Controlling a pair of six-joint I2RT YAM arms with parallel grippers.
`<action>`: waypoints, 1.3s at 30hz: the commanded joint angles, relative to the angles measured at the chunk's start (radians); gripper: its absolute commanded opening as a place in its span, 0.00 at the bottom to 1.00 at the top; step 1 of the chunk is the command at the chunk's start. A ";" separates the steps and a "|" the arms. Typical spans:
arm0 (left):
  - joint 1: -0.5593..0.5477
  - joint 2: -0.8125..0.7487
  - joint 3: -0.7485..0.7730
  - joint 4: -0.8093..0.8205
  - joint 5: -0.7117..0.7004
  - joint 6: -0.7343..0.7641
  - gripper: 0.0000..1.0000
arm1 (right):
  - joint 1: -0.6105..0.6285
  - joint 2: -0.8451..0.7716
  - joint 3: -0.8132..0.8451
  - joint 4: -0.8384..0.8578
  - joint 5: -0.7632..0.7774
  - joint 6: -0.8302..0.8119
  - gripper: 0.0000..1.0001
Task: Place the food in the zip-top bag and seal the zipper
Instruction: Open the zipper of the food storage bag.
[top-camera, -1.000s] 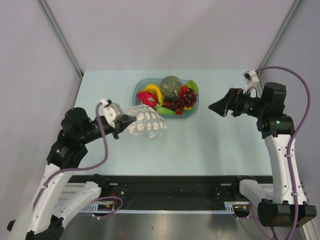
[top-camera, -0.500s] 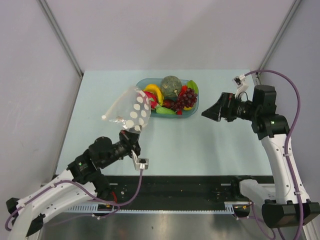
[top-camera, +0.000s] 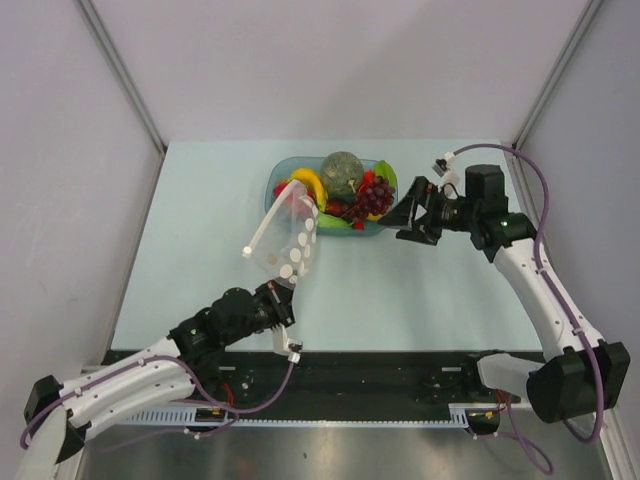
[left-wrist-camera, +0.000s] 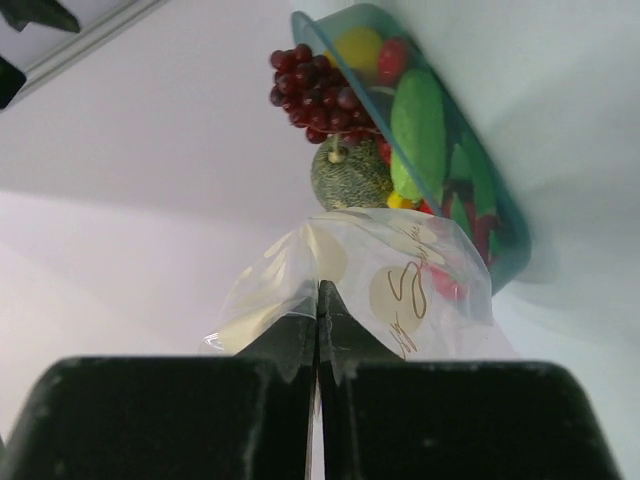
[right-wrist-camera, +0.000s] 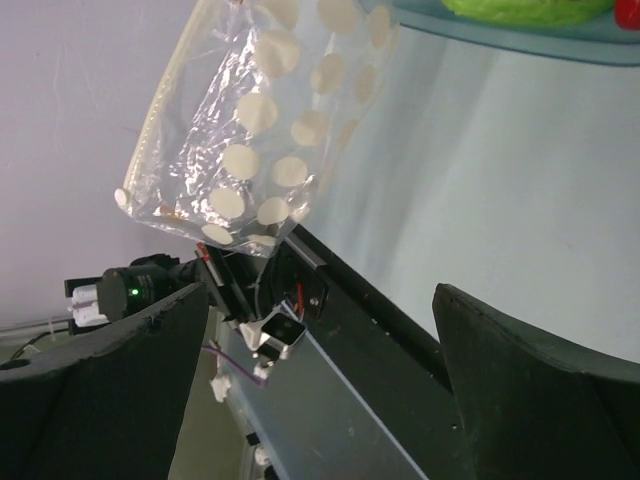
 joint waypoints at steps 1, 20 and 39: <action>-0.004 0.044 -0.020 0.026 -0.103 0.532 0.00 | 0.028 0.048 0.002 0.073 0.001 0.103 1.00; -0.042 0.208 0.025 0.055 -0.060 0.793 0.00 | 0.240 0.343 0.125 0.243 0.040 0.124 1.00; -0.178 0.339 0.094 -0.162 -0.307 0.798 0.00 | 0.282 0.520 0.539 -0.230 0.238 -0.283 1.00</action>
